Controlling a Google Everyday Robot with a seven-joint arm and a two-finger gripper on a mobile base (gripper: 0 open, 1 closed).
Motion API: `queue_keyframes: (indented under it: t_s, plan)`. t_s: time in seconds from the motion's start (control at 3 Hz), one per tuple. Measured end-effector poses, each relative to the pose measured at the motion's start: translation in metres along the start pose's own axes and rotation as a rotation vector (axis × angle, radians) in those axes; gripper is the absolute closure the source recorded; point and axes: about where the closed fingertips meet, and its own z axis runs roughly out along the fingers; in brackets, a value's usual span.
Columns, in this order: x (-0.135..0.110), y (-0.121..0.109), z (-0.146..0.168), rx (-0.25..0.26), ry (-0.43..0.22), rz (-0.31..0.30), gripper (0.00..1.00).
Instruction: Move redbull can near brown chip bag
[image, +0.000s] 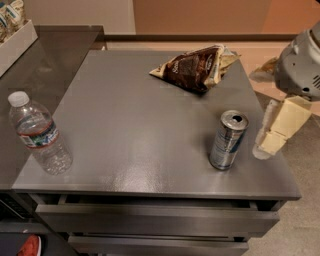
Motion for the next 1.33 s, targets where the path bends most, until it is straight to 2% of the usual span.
queue_keyframes:
  t_s: [0.67,1.0,1.33]
  plan:
    - [-0.007,0.015,0.030,-0.060,-0.072,0.006,0.00]
    - [-0.007,0.019,0.038,-0.069,-0.090,0.010,0.00]
    - [-0.007,0.022,0.043,-0.075,-0.101,0.013,0.18]
